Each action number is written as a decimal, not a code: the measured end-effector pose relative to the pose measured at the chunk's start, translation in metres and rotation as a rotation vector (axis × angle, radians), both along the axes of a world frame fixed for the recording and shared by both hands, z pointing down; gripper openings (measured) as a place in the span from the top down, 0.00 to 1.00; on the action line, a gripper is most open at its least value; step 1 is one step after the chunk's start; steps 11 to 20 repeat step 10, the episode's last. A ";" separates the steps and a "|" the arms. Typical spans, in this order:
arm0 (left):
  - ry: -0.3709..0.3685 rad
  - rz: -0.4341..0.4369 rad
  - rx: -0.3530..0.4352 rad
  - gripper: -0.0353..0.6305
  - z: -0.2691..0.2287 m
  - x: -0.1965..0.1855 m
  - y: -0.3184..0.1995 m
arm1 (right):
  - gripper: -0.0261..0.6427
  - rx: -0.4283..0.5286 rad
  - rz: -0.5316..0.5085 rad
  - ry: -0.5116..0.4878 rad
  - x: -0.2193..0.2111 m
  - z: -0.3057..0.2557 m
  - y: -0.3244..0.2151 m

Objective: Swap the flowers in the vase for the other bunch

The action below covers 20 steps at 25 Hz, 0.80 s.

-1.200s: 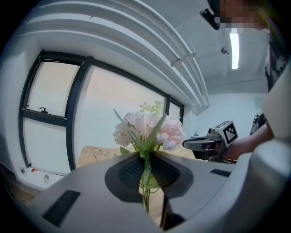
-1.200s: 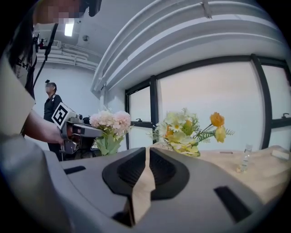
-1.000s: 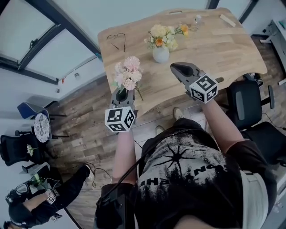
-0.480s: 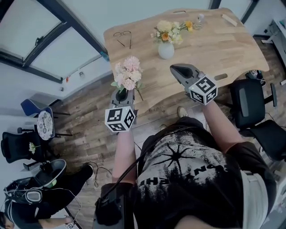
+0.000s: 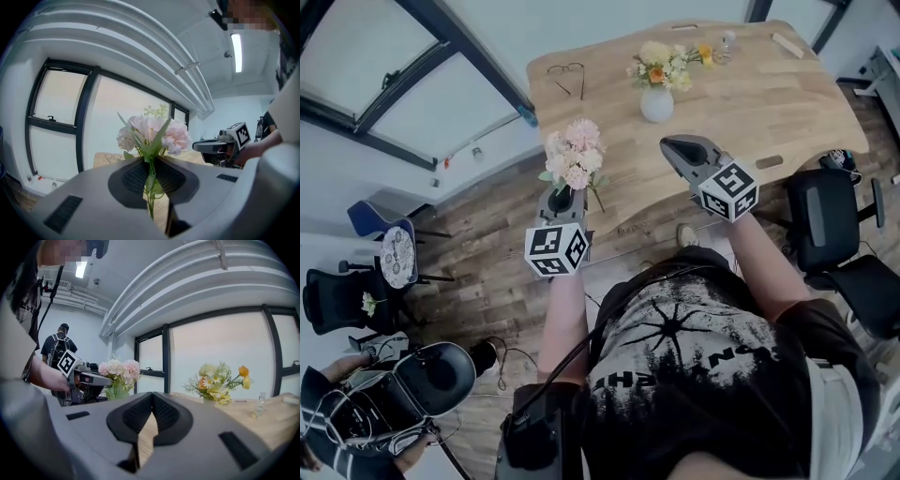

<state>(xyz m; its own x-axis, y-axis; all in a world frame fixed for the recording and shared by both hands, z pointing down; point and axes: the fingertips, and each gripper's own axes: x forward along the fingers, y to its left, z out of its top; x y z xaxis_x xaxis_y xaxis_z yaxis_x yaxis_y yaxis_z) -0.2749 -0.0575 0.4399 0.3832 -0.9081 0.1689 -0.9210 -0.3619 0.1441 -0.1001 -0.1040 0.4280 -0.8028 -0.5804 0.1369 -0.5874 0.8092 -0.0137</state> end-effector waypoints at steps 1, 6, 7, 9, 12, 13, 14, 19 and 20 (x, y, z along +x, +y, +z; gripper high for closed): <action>0.000 0.000 -0.001 0.87 0.000 -0.001 0.000 | 0.93 -0.001 0.001 0.002 -0.001 0.001 0.000; -0.006 -0.001 -0.007 0.87 0.004 -0.003 0.002 | 0.93 0.001 -0.005 0.009 -0.005 0.002 0.003; -0.005 -0.002 -0.007 0.87 0.004 -0.003 0.002 | 0.93 0.001 -0.006 0.009 -0.006 0.002 0.004; -0.004 -0.004 -0.005 0.87 0.004 -0.004 0.003 | 0.93 0.001 -0.007 0.010 -0.007 0.002 0.005; -0.004 -0.004 -0.005 0.87 0.003 -0.005 0.004 | 0.93 0.001 -0.008 0.010 -0.008 0.002 0.006; -0.004 -0.004 -0.005 0.87 0.003 -0.005 0.004 | 0.93 0.001 -0.008 0.010 -0.008 0.002 0.006; -0.004 -0.004 -0.005 0.87 0.003 -0.005 0.004 | 0.93 0.001 -0.008 0.010 -0.008 0.002 0.006; -0.004 -0.004 -0.005 0.87 0.003 -0.005 0.004 | 0.93 0.001 -0.008 0.010 -0.008 0.002 0.006; -0.004 -0.004 -0.005 0.87 0.003 -0.005 0.004 | 0.93 0.001 -0.008 0.010 -0.008 0.002 0.006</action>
